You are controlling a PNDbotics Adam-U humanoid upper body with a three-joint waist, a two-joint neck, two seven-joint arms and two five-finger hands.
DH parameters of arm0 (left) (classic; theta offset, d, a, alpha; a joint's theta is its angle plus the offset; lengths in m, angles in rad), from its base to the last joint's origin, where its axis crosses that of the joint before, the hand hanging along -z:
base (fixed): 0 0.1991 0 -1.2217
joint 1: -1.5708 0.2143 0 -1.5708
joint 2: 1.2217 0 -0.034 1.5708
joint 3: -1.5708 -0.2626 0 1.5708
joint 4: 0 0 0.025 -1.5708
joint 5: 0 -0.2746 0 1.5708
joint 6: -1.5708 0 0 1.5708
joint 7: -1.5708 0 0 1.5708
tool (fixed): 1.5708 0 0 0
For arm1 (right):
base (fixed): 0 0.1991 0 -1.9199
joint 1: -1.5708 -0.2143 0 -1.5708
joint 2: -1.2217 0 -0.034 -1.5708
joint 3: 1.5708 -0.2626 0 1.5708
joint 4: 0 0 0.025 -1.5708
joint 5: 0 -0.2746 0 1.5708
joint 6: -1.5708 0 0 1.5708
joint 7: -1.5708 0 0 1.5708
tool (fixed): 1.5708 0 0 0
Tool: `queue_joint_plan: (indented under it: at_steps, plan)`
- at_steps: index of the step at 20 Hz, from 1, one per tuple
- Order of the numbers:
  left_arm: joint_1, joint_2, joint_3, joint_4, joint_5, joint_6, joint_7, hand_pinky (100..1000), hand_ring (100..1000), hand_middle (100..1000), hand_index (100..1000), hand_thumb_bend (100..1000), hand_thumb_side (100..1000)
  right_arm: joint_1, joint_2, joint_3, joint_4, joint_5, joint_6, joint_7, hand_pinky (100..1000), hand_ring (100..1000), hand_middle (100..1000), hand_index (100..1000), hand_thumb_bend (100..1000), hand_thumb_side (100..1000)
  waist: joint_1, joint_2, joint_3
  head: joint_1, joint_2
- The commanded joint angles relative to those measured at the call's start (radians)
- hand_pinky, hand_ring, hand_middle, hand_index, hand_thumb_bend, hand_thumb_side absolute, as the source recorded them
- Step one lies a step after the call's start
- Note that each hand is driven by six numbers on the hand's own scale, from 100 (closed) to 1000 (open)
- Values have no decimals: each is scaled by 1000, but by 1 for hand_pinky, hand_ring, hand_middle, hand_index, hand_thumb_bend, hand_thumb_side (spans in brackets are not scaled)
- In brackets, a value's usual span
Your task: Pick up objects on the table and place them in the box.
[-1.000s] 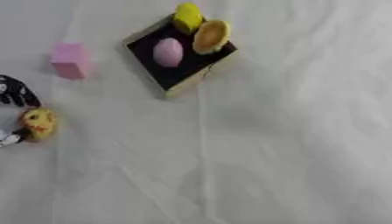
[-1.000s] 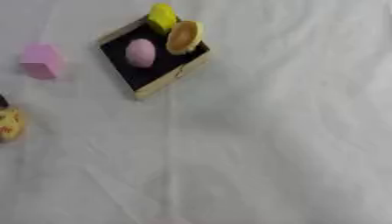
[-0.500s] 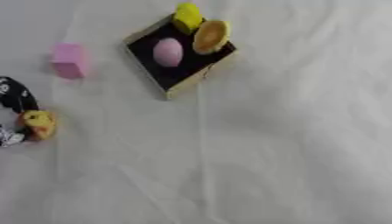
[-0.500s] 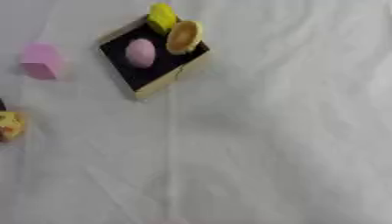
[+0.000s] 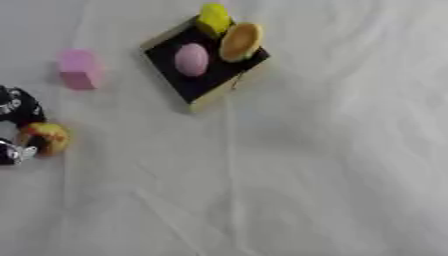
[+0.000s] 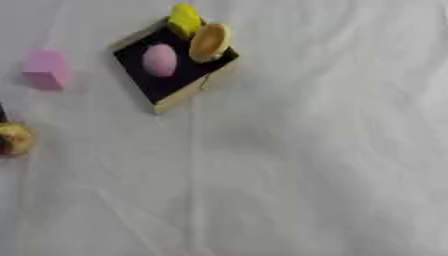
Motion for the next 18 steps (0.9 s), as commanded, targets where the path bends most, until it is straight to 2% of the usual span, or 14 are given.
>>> queue_joint_plan:
  at_steps: [1,7,10,11,14,18]
  plan:
    - [-3,44,47,-91,-3,-1,19,624,536,504,578,100,162,1,-22,-18,-14,-8,3,-4,936,825,643,812,100,470,11,-20,1,-11,1]
    - [-66,45,94,-206,10,13,27,623,542,520,570,176,112,3,-28,-18,-14,-11,-1,-6,935,825,643,812,100,470,14,-27,1,-27,0]
    - [-137,17,85,-207,32,19,15,619,539,516,566,136,114,3,-31,-17,-14,-13,-2,-4,935,825,643,812,100,470,17,-31,-2,-32,-3]
    - [-168,0,78,-200,40,20,10,616,537,515,565,101,116,2,-32,-17,-14,-14,-2,-4,935,825,644,812,100,470,17,-32,-3,-34,-3]
    - [-282,-73,56,-159,57,11,-1,615,536,516,567,100,126,-2,-34,-14,-14,-19,-1,-1,935,825,643,812,100,470,21,-35,-8,-42,-3]
    - [-429,-193,17,-40,41,10,-9,615,532,515,568,100,137,-18,-37,-5,-14,-28,1,11,935,826,644,812,100,470,23,-34,-29,-36,-4]
